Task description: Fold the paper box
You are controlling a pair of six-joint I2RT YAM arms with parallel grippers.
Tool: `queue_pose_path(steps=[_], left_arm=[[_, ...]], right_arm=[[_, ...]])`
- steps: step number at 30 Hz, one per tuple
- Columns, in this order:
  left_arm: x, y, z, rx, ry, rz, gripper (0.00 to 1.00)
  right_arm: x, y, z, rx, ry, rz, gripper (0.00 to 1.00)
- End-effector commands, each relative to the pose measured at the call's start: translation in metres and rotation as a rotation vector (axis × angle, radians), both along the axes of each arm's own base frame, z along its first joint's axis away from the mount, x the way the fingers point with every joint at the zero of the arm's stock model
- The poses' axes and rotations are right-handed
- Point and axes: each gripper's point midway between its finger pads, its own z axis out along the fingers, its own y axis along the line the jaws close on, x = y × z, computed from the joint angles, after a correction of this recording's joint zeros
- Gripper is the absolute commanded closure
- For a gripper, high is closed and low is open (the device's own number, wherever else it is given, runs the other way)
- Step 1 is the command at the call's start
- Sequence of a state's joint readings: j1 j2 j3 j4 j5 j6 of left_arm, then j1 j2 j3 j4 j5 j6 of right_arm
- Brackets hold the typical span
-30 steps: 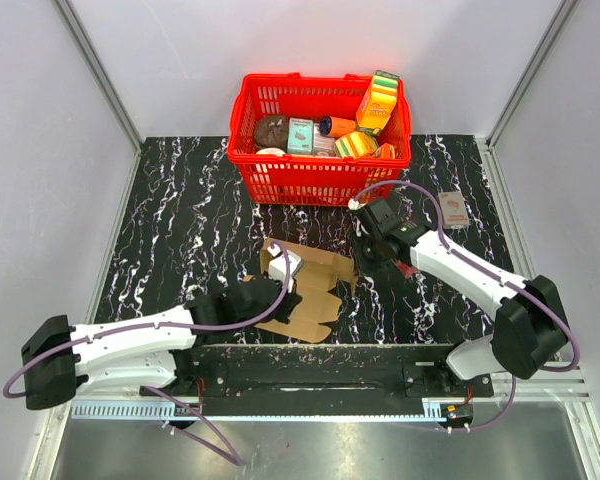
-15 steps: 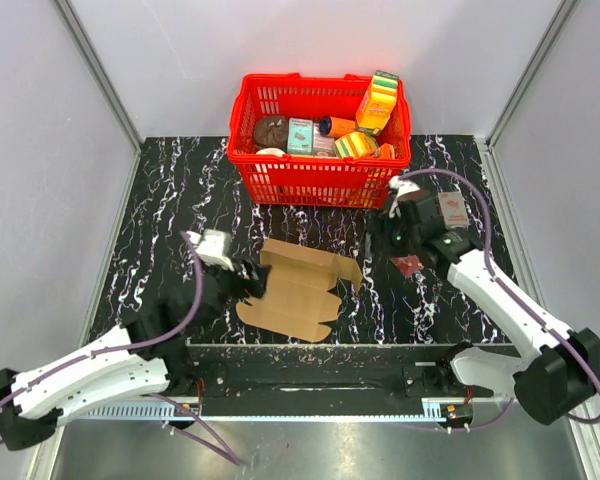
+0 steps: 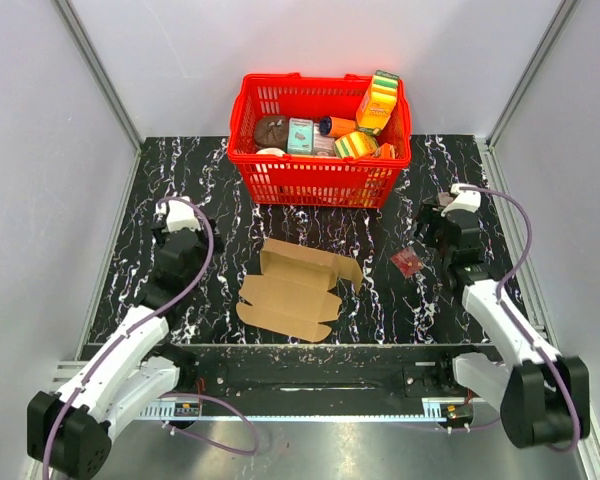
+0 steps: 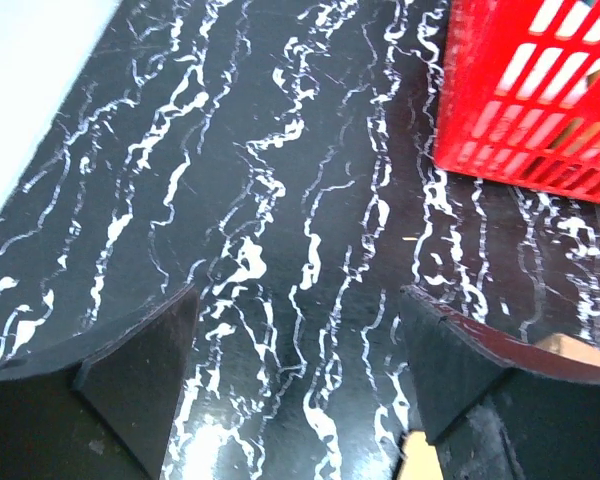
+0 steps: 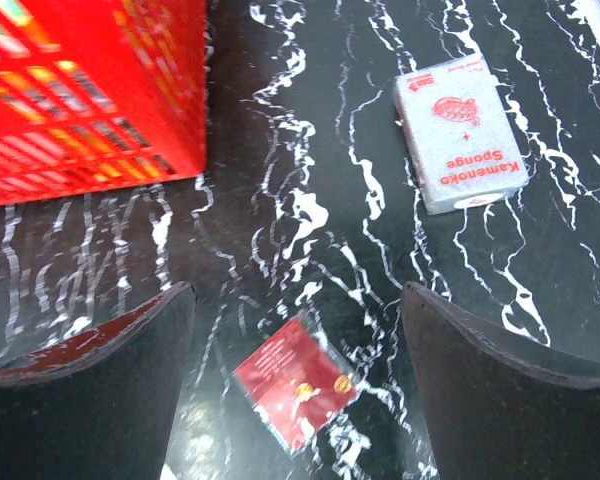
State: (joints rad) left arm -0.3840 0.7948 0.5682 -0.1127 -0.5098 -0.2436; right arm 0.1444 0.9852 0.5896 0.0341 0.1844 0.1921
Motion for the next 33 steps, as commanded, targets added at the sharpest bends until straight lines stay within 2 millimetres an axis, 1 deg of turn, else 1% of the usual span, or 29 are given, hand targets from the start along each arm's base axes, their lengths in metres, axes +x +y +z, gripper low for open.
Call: queue_pose_path(steps=[1,2,3,4,5,6,7,8,9,10,11,12,13,15,16,17,18,19,20,21,22,23,24,25,27,30,31,32,33], left_arm=[[0.015,0.022,0.011,0.132,-0.179,0.07,0.14],[0.02,0.023,0.021,0.124,-0.251,0.087,0.14],[0.021,0.027,0.015,0.138,-0.248,0.105,0.14],[0.023,0.033,0.001,0.181,-0.21,0.124,0.14],[0.027,0.034,0.002,0.177,-0.23,0.137,0.13],[0.03,0.04,-0.002,0.181,-0.225,0.159,0.13],[0.032,0.042,-0.018,0.189,-0.193,0.159,0.13],[0.036,0.042,-0.016,0.171,-0.222,0.162,0.13],[0.038,0.048,-0.021,0.165,-0.22,0.172,0.13],[0.037,0.046,-0.038,0.169,-0.192,0.142,0.13],[0.04,0.046,-0.03,0.119,-0.26,0.152,0.13],[0.04,0.051,-0.03,0.1,-0.285,0.167,0.13],[0.037,0.051,-0.041,0.117,-0.268,0.148,0.13],[0.036,0.055,-0.037,0.112,-0.306,0.162,0.12],[0.034,0.056,-0.046,0.126,-0.293,0.15,0.12],[0.034,0.057,-0.04,0.117,-0.317,0.162,0.12],[0.034,0.057,-0.04,0.117,-0.315,0.154,0.11],[0.033,0.054,-0.045,0.144,-0.307,0.113,0.09],[0.033,0.053,-0.032,0.141,-0.376,0.106,0.05],[0.032,0.054,-0.031,0.144,-0.398,0.102,0.04],[0.031,0.055,-0.048,0.153,-0.363,0.102,0.04],[0.032,0.057,-0.038,0.134,-0.422,0.117,0.03],[0.034,0.055,-0.04,0.152,-0.428,0.095,0.01],[0.037,0.049,-0.049,0.187,-0.407,0.054,0.01],[0.036,0.051,-0.053,0.161,-0.384,0.06,0.01],[0.046,0.054,-0.054,0.167,-0.355,0.083,0.02],[0.055,0.054,-0.046,0.143,-0.359,0.093,0.01],[0.056,0.054,-0.06,0.145,-0.294,0.087,0.01],[0.058,0.058,-0.058,0.142,-0.3,0.098,0.01]], right_arm=[[0.032,-0.029,0.0,-0.069,-0.101,-0.082,0.11],[0.035,-0.032,-0.003,-0.074,-0.117,-0.085,0.11],[0.037,-0.036,-0.008,-0.093,-0.12,-0.084,0.11],[0.04,-0.041,-0.009,-0.112,-0.138,-0.095,0.11],[0.044,-0.044,-0.004,-0.13,-0.179,-0.102,0.12],[0.047,-0.046,-0.015,-0.137,-0.152,-0.102,0.12],[0.05,-0.045,-0.019,-0.134,-0.141,-0.088,0.12],[0.051,-0.049,-0.025,-0.128,-0.131,-0.091,0.12],[0.052,-0.049,-0.038,-0.124,-0.107,-0.089,0.12],[0.053,-0.049,-0.043,-0.119,-0.113,-0.088,0.12],[0.054,-0.05,-0.039,-0.102,-0.186,-0.099,0.13],[0.057,-0.049,-0.046,-0.105,-0.198,-0.09,0.12],[0.059,-0.046,-0.047,-0.12,-0.177,-0.062,0.12],[0.062,-0.05,-0.048,-0.145,-0.186,-0.074,0.12],[0.061,-0.054,-0.049,-0.15,-0.209,-0.094,0.12],[0.059,-0.057,-0.047,-0.147,-0.255,-0.118,0.12],[0.056,-0.058,-0.06,-0.143,-0.24,-0.129,0.13],[0.054,-0.063,-0.065,-0.139,-0.25,-0.157,0.12],[0.054,-0.065,-0.061,-0.15,-0.291,-0.172,0.12],[0.053,-0.065,-0.061,-0.134,-0.27,-0.172,0.12],[0.053,-0.065,-0.063,-0.134,-0.242,-0.176,0.12],[0.058,-0.065,-0.06,-0.138,-0.25,-0.173,0.12],[0.059,-0.065,-0.064,-0.147,-0.25,-0.165,0.11],[0.059,-0.065,-0.062,-0.147,-0.26,-0.167,0.11],[0.058,-0.065,-0.065,-0.141,-0.234,-0.173,0.11],[0.059,-0.066,-0.064,-0.145,-0.244,-0.175,0.1],[0.058,-0.066,-0.065,-0.146,-0.241,-0.174,0.06],[0.059,-0.066,-0.063,-0.145,-0.25,-0.177,0.0],[0.059,-0.066,-0.063,-0.147,-0.247,-0.176,0.0]])
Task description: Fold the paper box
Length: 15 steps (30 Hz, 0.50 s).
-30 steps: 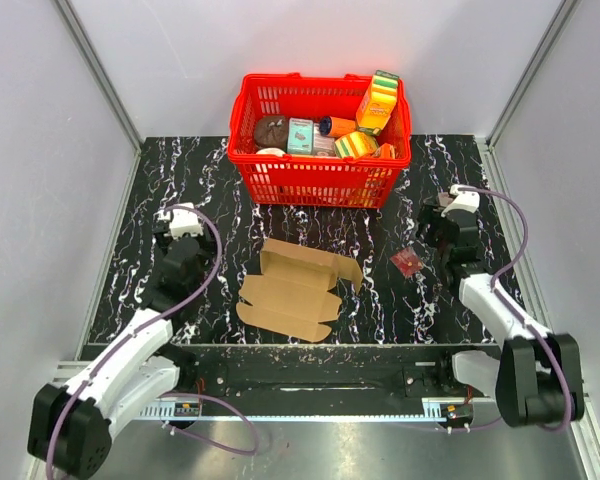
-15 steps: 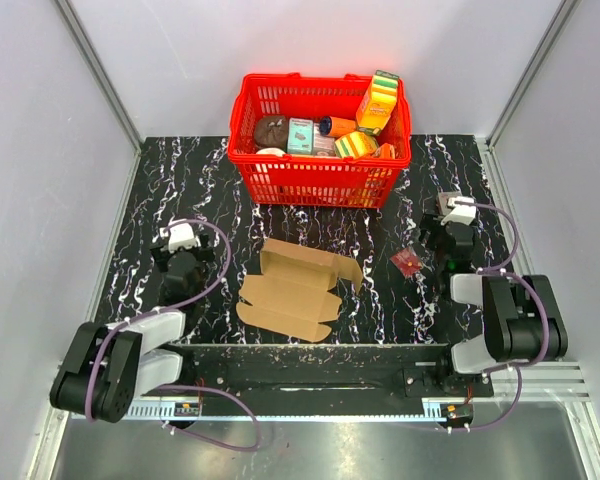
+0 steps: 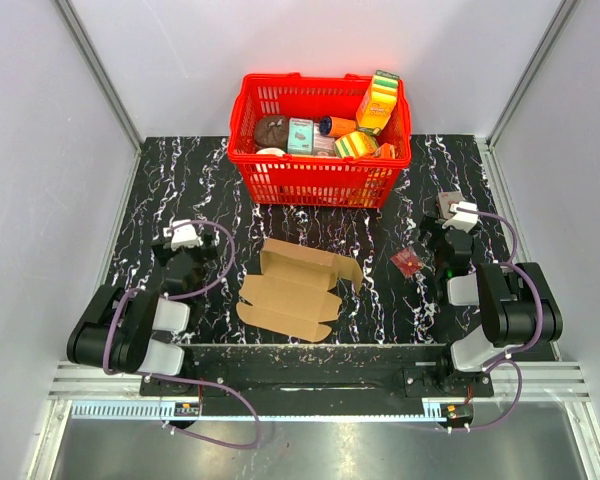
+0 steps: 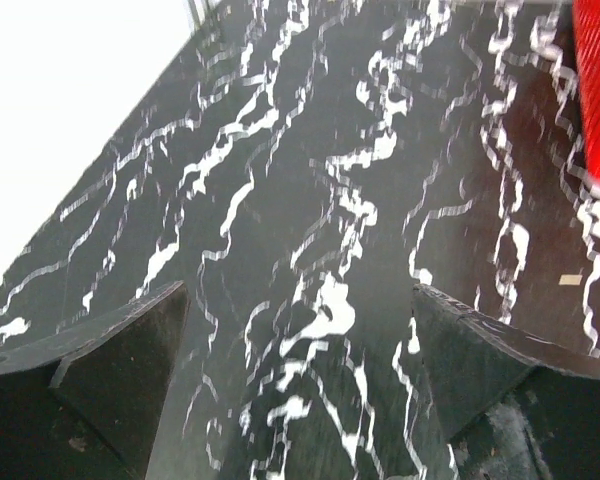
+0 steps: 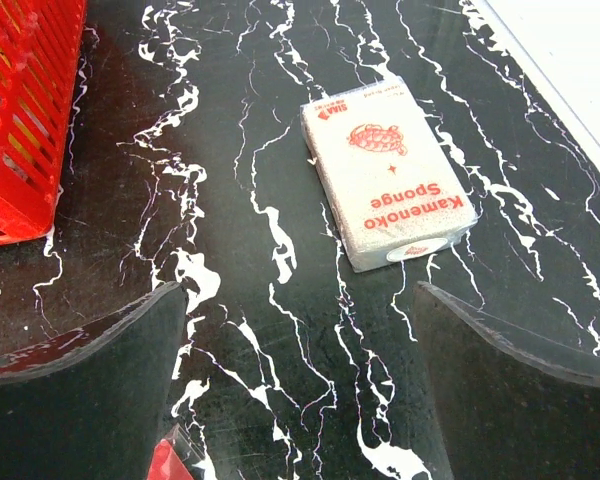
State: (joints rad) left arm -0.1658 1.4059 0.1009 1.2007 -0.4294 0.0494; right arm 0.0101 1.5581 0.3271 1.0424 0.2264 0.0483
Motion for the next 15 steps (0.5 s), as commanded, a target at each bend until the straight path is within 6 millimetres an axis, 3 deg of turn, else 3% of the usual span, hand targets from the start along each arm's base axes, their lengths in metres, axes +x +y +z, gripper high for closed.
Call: queue_pose_path(steps=[1,15], left_arm=[[0.0257,-0.001,0.045,-0.052,-0.144,-0.006,0.01],[0.0255,-0.0006,0.0433,-0.054,-0.136,-0.005,0.01]], right_arm=[[0.0106,-0.0081,0.026,-0.013,-0.094,-0.037,0.0],[0.0107,-0.0076,0.026,-0.015,-0.094,-0.035,0.0]])
